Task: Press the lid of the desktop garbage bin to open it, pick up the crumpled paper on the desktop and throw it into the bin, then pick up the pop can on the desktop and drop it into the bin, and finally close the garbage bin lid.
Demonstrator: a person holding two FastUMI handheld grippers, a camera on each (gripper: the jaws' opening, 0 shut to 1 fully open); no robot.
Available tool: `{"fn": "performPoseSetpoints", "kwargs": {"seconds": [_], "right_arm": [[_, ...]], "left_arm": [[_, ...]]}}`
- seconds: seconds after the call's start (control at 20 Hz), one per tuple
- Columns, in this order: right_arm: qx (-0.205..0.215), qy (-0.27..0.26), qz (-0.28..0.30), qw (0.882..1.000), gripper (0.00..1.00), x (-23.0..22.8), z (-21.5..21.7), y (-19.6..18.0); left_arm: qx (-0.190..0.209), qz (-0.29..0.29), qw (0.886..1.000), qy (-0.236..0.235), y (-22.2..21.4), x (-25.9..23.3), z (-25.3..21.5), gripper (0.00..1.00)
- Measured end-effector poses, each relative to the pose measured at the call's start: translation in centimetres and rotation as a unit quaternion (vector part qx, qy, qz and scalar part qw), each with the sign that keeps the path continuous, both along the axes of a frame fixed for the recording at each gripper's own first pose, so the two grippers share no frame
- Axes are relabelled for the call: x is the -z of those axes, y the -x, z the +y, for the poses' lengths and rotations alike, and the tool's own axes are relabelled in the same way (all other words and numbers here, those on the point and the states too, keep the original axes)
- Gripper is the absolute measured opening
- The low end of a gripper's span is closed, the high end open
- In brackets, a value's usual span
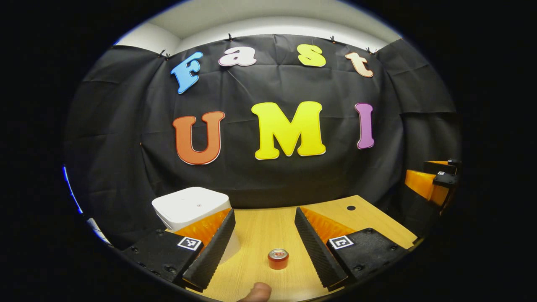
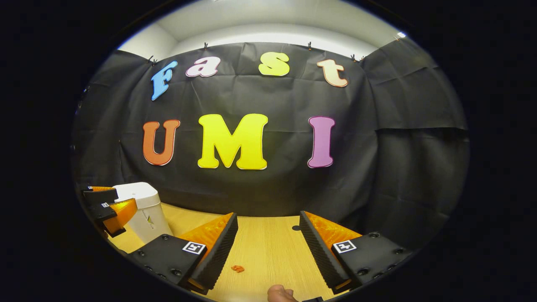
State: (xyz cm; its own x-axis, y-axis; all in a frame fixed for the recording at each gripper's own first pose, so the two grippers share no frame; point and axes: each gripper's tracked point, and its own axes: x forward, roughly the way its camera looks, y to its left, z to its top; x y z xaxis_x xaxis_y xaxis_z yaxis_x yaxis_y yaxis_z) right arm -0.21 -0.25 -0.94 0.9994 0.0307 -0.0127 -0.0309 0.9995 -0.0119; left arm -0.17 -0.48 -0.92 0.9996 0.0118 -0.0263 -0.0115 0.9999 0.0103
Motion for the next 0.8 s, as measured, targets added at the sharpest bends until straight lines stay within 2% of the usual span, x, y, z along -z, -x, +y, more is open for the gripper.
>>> {"fn": "performPoseSetpoints", "kwargs": {"seconds": [0.25,0.35,0.5,0.55,0.6,0.75,0.8], "right_arm": [[-0.001,0.004,0.005,1.0,0.94,0.3,0.6,-0.5],[-0.004,0.011,0.007,1.0,0.93,0.3,1.0,-0.5],[-0.011,0.021,0.008,1.0,0.93,0.4,1.9,-0.7],[-0.011,0.023,0.008,1.0,0.93,0.4,2.1,-0.8],[-0.012,0.024,0.008,1.0,0.93,0.4,2.3,-0.9],[-0.014,0.031,0.012,0.999,0.94,0.5,3.0,-1.2],[-0.015,0.033,0.013,0.999,0.93,0.6,3.2,-1.3]], "left_arm": [[-0.036,-0.007,0.999,0.009,-2.8,-0.4,3.4,0.94],[-0.025,-0.01,1.0,0.012,-4.1,-0.6,3.7,0.93],[-0.039,-0.028,0.999,0.004,-5.8,-1.6,5.9,0.76],[-0.046,-0.034,0.998,0.001,-6.3,-1.9,6.5,0.77],[-0.053,-0.038,0.998,-0.002,-6.7,-2.0,7.2,0.72],[-0.076,-0.031,0.997,0.003,-8.2,-1.5,9.5,0.66],[-0.094,-0.025,0.995,0.007,-8.5,-1.2,10.7,0.57]]}}
